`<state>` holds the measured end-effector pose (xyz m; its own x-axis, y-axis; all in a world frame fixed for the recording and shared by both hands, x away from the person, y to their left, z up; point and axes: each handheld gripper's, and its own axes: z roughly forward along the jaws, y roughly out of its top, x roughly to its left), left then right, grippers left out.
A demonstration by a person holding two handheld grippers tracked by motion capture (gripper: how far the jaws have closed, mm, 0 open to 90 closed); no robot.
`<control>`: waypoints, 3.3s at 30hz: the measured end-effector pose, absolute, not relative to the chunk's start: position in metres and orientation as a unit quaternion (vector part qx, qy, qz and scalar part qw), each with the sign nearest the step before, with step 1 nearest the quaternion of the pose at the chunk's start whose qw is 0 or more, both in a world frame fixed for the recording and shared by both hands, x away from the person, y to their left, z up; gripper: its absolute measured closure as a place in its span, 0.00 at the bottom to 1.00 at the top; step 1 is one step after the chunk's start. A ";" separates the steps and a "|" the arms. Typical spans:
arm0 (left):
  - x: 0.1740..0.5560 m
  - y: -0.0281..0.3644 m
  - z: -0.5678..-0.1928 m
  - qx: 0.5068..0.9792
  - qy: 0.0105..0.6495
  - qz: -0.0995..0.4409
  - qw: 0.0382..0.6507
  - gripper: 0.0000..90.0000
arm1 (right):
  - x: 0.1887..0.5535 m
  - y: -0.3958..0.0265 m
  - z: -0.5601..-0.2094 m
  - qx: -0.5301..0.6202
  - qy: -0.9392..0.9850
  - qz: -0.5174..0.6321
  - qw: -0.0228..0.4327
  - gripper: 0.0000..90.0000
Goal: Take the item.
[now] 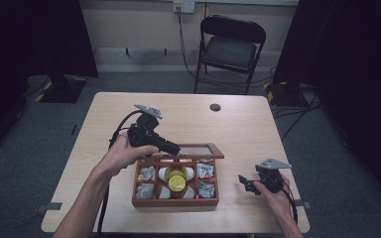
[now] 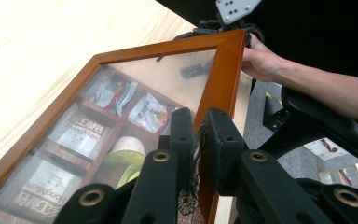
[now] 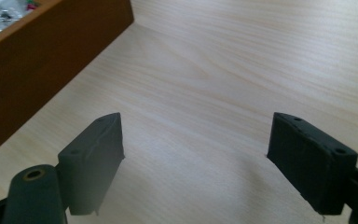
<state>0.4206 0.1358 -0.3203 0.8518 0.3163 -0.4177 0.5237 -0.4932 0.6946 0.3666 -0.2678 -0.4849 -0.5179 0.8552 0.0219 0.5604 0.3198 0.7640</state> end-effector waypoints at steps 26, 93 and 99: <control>0.419 0.135 -0.315 0.856 0.253 -0.093 0.441 0.90 | 0.326 -0.191 -0.442 0.333 0.815 0.452 0.144 0.31; 0.422 0.132 -0.311 0.863 0.253 -0.094 0.427 0.90 | 0.351 -0.047 -0.463 0.250 0.907 0.321 0.113 0.42; 0.420 0.131 -0.311 0.866 0.248 -0.094 0.424 0.90 | 0.350 -0.049 -0.463 0.249 0.905 0.325 0.115 0.42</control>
